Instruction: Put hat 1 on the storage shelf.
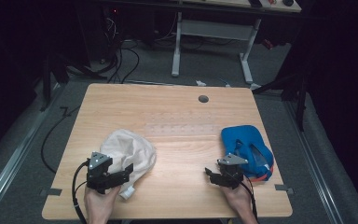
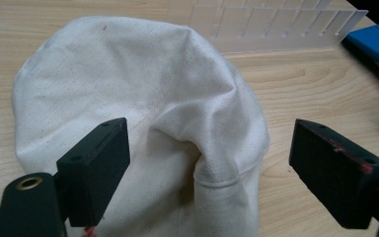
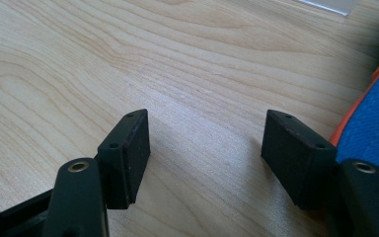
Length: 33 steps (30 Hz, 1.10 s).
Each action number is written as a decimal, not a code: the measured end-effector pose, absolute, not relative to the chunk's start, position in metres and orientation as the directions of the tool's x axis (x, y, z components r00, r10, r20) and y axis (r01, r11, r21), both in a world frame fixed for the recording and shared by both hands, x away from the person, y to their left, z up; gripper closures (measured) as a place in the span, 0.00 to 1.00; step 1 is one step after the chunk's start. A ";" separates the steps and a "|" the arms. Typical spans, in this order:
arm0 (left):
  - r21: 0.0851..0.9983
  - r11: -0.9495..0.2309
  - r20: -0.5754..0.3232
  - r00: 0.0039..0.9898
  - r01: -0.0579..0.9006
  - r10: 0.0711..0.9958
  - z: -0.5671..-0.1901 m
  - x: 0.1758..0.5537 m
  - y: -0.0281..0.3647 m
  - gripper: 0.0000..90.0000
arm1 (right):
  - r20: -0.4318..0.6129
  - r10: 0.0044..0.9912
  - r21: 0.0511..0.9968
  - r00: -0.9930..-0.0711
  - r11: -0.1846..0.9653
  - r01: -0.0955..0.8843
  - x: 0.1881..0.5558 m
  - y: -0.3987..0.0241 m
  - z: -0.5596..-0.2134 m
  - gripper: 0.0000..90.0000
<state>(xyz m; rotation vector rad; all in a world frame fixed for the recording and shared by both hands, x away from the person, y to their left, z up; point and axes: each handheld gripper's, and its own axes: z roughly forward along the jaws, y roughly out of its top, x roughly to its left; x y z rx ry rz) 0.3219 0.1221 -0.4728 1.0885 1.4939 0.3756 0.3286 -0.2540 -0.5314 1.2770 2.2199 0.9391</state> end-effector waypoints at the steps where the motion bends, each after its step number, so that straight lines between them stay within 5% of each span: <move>1: 0.756 0.512 -0.600 0.120 0.408 0.791 -0.475 0.324 0.120 0.18 | -0.018 0.868 0.725 -0.496 0.353 0.592 0.329 -0.254 -0.531 0.39; 11: 0.754 0.512 -0.593 0.089 0.412 0.800 -0.487 0.340 0.109 0.22 | -0.018 0.868 0.725 -0.496 0.353 0.591 0.329 -0.254 -0.531 0.39; 33: 0.616 0.609 -0.721 0.046 0.501 0.691 -0.518 0.350 0.121 0.49 | -0.018 0.868 0.725 -0.496 0.353 0.591 0.329 -0.254 -0.531 0.39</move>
